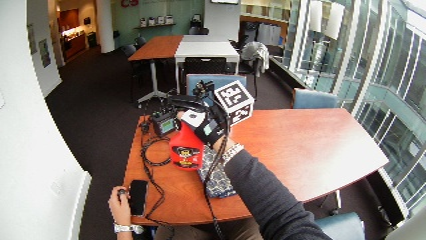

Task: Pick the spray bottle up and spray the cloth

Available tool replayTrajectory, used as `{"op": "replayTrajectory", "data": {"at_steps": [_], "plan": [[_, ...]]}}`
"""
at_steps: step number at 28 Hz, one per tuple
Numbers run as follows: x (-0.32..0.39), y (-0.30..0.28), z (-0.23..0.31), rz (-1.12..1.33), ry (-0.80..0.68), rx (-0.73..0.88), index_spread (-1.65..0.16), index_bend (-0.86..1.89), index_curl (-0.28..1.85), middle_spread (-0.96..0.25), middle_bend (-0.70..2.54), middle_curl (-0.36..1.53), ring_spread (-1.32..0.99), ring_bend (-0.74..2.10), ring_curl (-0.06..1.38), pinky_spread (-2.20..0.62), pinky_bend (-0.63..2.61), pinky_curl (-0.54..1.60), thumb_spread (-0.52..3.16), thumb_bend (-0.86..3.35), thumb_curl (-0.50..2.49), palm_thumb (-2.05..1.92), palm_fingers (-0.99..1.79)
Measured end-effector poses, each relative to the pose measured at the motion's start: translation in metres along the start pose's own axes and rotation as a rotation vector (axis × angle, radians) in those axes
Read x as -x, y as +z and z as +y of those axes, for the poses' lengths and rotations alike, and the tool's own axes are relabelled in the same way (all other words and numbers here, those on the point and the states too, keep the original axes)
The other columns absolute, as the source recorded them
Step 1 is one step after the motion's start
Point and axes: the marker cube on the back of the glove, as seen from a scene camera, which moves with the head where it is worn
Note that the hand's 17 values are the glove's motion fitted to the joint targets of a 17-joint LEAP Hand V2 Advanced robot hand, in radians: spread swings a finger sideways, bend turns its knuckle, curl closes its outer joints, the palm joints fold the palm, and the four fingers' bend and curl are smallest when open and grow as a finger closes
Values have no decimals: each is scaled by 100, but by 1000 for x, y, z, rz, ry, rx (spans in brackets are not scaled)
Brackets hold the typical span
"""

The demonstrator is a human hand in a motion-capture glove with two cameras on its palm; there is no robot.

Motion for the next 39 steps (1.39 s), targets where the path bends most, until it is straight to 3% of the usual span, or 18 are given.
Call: {"op": "replayTrajectory", "data": {"at_steps": [20, 39], "plan": [[-34, 35, 11, 115, 18, -9, -31, 24, 63, -22, 61, 52, -23, 59, 47, -29, 41, 39, 25, -3, 82, 96, 135], [12, 40, -20, 122, -51, -11, -32, 25, 63, -24, 61, 52, -25, 61, 48, -31, 41, 38, 24, -3, 82, 94, 136]]}}
